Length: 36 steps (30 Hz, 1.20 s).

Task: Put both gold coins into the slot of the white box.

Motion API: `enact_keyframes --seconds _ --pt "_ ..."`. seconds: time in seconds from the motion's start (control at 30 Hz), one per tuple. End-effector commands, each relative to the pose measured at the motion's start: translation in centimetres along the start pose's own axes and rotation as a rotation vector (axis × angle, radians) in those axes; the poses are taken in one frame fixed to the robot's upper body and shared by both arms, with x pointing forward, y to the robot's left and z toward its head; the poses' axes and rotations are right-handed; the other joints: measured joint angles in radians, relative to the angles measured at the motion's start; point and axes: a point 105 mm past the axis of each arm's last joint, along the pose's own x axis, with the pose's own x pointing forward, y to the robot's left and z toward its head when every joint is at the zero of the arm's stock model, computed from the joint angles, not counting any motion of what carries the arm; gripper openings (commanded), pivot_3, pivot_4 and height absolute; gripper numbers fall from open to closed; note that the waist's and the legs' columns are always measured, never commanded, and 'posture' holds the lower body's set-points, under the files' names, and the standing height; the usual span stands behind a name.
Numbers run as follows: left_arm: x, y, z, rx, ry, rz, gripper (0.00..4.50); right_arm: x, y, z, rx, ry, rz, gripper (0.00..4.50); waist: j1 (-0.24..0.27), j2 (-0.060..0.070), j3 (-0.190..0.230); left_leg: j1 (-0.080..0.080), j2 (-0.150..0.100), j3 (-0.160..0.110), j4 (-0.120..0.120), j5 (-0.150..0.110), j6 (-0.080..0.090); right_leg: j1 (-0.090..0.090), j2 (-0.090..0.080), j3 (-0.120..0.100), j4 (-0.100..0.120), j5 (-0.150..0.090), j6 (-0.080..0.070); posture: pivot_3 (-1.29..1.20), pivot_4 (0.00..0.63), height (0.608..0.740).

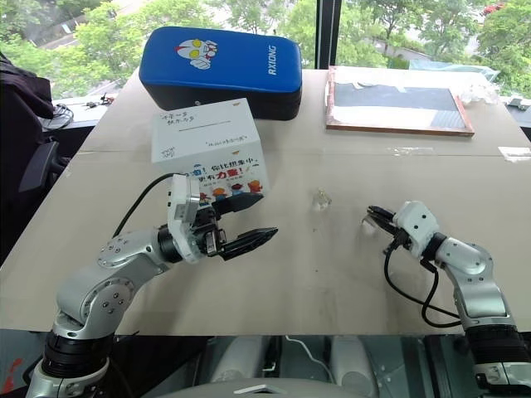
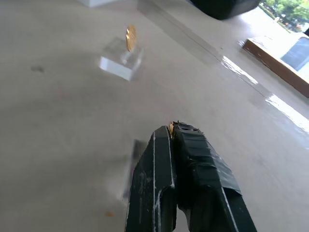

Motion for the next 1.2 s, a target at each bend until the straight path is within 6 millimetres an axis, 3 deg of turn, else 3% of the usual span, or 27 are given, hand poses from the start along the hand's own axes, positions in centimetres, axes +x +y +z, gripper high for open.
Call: enact_keyframes --seconds 0.03,0.23,0.37,0.53,0.67,0.73,0.8,1.2 --pt "0.2 0.0 1.0 0.026 -0.034 -0.003 4.5 0.4 -0.5 3.6 0.18 -0.157 -0.017 0.02 -0.002 0.0 0.0 0.0 0.0 0.0 0.0 0.0 0.0 0.0 0.0 0.0 0.0 0.0 0.001 0.0 0.15 0.74" --pt "0.8 -0.3 2.0 -0.021 -0.102 -0.021 4.5 1.2 2.6 7.1 0.581 -0.26 0.147 0.02 0.0 0.0 0.0 0.0 0.001 -0.002 0.0 0.0 0.0 0.0 -0.001 0.002 0.002 0.0 0.001 0.0 0.15 0.74" --pt "1.4 -0.9 3.4 -0.162 -0.237 -0.063 4.5 1.9 5.4 11.2 0.83 -0.377 0.296 0.02 -0.001 0.0 0.0 -0.001 0.0 -0.002 0.0 0.0 0.0 0.0 -0.004 0.002 0.002 0.001 0.001 0.0 0.15 0.74" --pt "1.5 -0.6 5.4 -0.31 -0.399 -0.092 4.5 2.8 7.3 16.2 0.987 -0.552 0.402 0.02 -0.004 0.0 0.0 -0.001 0.0 -0.003 0.0 0.0 0.0 0.0 -0.001 0.001 0.003 0.001 0.001 0.0 0.15 0.74" --pt "1.3 0.1 6.5 -0.391 -0.513 -0.089 3.35 3.7 8.2 18.8 1.032 -0.616 0.453 0.0 -0.006 0.0 0.0 -0.001 0.0 -0.002 0.001 0.0 0.0 0.0 0.0 0.0 0.003 0.001 0.001 0.0 0.15 0.74" --pt "1.3 0.2 6.8 -0.412 -0.536 -0.087 2.39 3.9 8.4 19.3 1.035 -0.627 0.463 0.0 -0.006 0.0 0.0 -0.001 -0.001 -0.002 0.001 0.0 0.0 0.0 0.0 -0.002 0.003 0.001 0.001 0.0 0.15 0.74" --pt "1.3 0.0 6.8 -0.416 -0.534 -0.1 1.75 4.1 8.7 19.8 1.032 -0.63 0.481 0.0 -0.005 0.0 0.0 -0.001 -0.001 -0.002 0.001 0.0 0.0 0.0 0.0 -0.002 0.003 0.001 0.001 0.0 0.15 0.74" --pt "1.5 -1.0 6.6 -0.427 -0.507 -0.155 1.75 4.6 9.9 20.4 0.928 -0.65 0.522 0.0 -0.024 0.0 0.0 -0.001 -0.001 -0.003 0.0 0.0 0.0 0.0 0.001 -0.002 0.003 0.0 0.001 0.0 0.15 0.74"
